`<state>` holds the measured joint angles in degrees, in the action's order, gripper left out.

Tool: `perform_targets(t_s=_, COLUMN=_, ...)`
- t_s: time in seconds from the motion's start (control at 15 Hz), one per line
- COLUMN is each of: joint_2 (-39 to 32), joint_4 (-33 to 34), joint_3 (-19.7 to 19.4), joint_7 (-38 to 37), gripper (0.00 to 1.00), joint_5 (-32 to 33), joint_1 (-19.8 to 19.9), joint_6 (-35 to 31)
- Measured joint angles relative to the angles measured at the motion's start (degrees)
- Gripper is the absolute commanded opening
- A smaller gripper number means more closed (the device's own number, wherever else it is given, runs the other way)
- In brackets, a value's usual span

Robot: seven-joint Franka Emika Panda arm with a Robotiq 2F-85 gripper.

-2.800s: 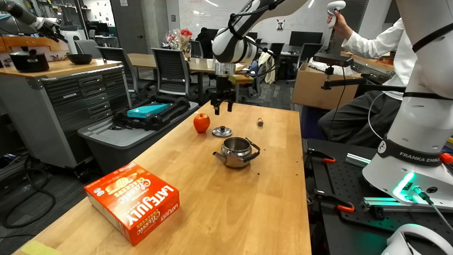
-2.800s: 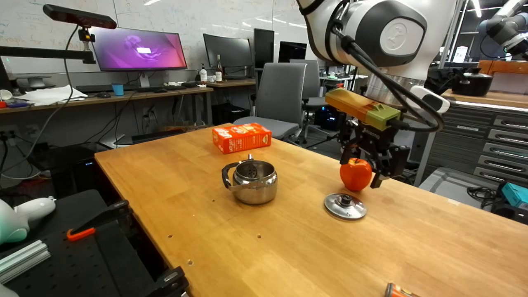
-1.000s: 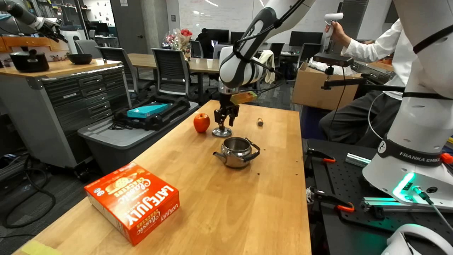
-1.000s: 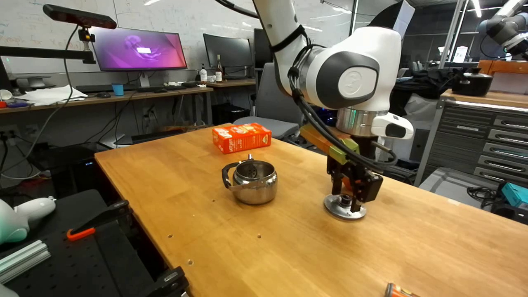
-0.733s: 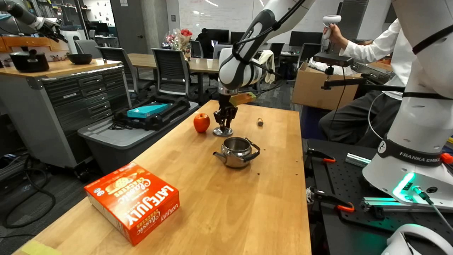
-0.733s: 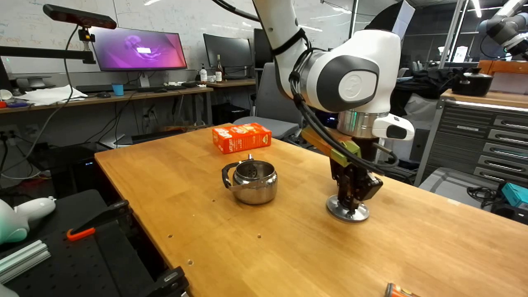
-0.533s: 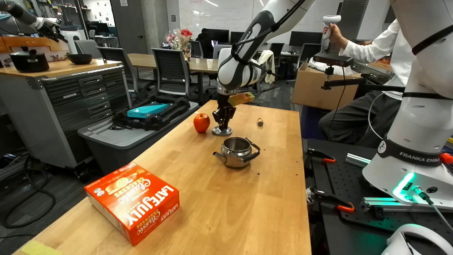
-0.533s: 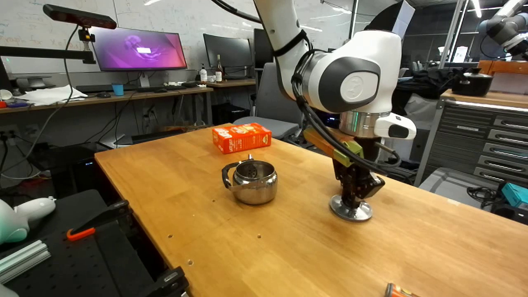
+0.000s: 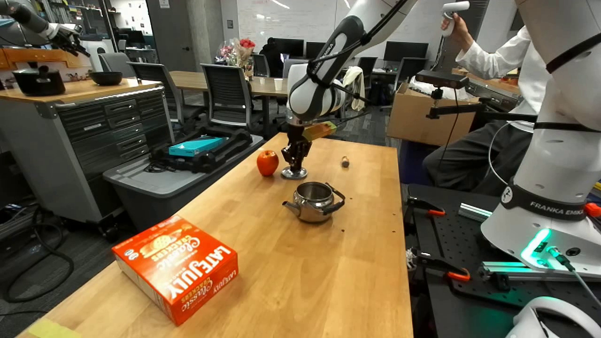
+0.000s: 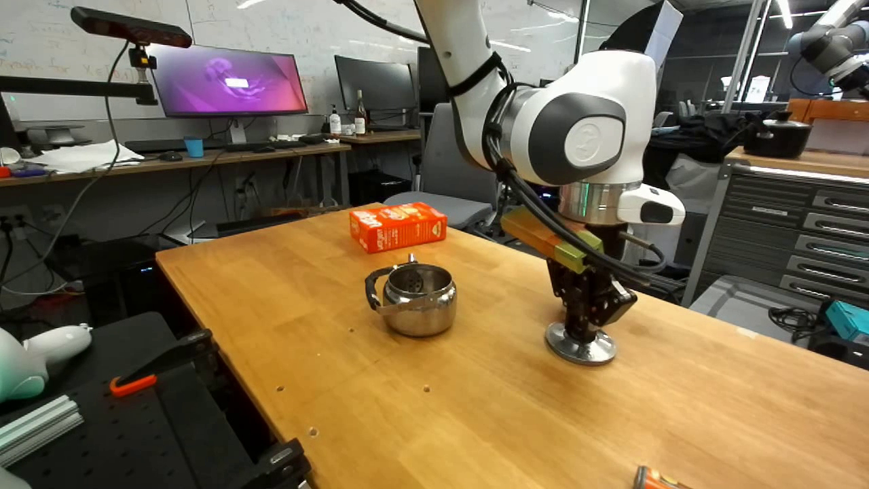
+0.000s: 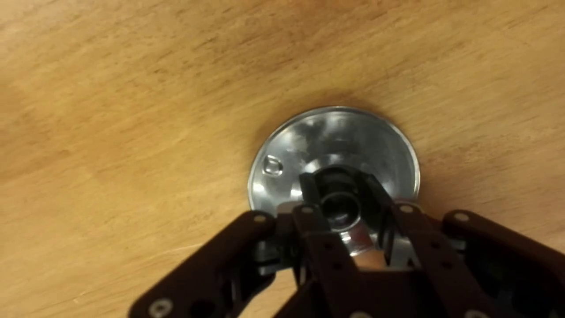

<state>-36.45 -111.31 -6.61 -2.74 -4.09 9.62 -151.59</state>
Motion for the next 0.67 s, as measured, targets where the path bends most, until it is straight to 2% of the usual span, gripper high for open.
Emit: perform_targets(t_s=0.67, joint_2=5.4, joint_4=-7.8, joint_3=0.1, joint_7=3.6, gripper=0.09, joint_5=5.9, joint_1=-1.9, joint_6=0.4)
